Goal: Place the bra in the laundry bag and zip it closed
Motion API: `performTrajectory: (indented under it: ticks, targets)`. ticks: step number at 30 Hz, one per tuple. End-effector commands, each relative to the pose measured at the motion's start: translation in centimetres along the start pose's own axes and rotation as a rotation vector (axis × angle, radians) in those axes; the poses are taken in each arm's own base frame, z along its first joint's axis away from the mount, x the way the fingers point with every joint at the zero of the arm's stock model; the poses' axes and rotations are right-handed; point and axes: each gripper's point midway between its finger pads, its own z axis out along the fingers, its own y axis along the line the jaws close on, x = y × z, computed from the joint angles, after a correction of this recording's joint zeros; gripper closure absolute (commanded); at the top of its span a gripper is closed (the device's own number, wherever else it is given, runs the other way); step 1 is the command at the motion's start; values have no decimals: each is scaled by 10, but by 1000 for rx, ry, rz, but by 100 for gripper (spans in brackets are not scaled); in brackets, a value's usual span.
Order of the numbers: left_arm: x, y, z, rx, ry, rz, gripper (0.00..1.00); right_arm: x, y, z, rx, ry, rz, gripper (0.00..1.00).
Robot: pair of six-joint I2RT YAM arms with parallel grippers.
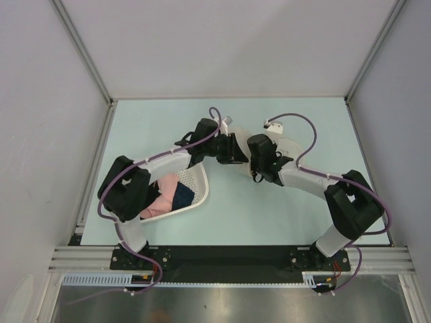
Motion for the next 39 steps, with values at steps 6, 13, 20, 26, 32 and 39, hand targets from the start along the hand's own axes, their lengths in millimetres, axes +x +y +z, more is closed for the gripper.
performTrajectory:
  ticks: [6, 13, 20, 26, 32, 39]
  targets:
    - [-88, -5, -59, -93, -183, 204, 39, -15, 12, 18, 34, -14, -66, 100]
    - [-91, 9, -49, -144, -185, 207, 41, -10, 37, 31, -12, 48, -77, 96]
    - [-118, 43, -66, -167, -265, 55, 49, -3, 61, 37, -108, 118, -84, 83]
    - [-117, 33, -68, -113, -254, 77, 44, 1, 65, 27, -247, 215, -61, 65]
    - [-112, 28, -68, -89, -249, 81, 44, -5, 72, 8, -411, 305, -6, 53]
    - [-109, 9, -63, -94, -238, 147, 47, -16, 78, -14, -612, 397, 97, 37]
